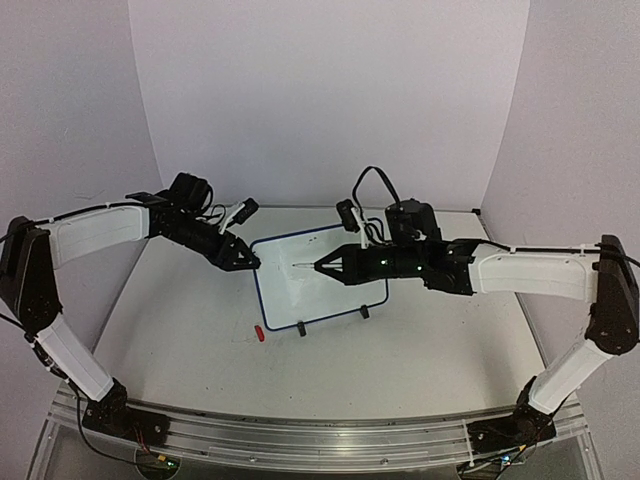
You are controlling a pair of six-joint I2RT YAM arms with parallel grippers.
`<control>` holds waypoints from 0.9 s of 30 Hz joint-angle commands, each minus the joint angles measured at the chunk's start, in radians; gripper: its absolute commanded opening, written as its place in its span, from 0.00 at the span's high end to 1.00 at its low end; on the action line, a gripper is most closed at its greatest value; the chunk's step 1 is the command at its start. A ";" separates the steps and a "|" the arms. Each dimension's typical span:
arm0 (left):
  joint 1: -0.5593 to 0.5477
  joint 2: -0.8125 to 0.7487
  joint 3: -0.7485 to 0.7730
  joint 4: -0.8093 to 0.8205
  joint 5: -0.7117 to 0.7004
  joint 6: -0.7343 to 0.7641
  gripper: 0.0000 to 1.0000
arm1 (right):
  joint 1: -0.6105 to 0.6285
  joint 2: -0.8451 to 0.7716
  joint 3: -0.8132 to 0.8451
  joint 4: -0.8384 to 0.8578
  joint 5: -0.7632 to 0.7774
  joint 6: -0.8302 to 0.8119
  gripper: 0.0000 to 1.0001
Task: Write a sentence on the whiteboard
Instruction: Hold the whiteboard at the center of the board.
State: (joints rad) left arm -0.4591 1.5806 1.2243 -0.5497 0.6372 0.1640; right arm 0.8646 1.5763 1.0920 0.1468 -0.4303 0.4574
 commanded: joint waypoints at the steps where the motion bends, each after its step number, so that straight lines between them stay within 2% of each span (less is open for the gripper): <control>1: 0.002 0.019 0.053 0.004 0.009 0.025 0.58 | 0.005 0.034 0.057 0.062 0.013 -0.021 1.00; 6: 0.002 0.033 0.061 -0.005 0.015 0.039 0.74 | 0.005 0.064 0.076 0.080 0.009 -0.018 1.00; 18: 0.002 0.034 0.045 -0.019 0.001 0.072 1.00 | 0.046 0.134 0.142 0.115 0.084 -0.046 1.00; 27: 0.002 0.038 0.037 -0.021 -0.016 0.084 1.00 | 0.065 0.223 0.202 0.163 0.124 -0.040 1.00</control>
State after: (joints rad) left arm -0.4617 1.6131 1.2373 -0.5590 0.6758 0.2209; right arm 0.9202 1.7674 1.2448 0.2469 -0.3393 0.4237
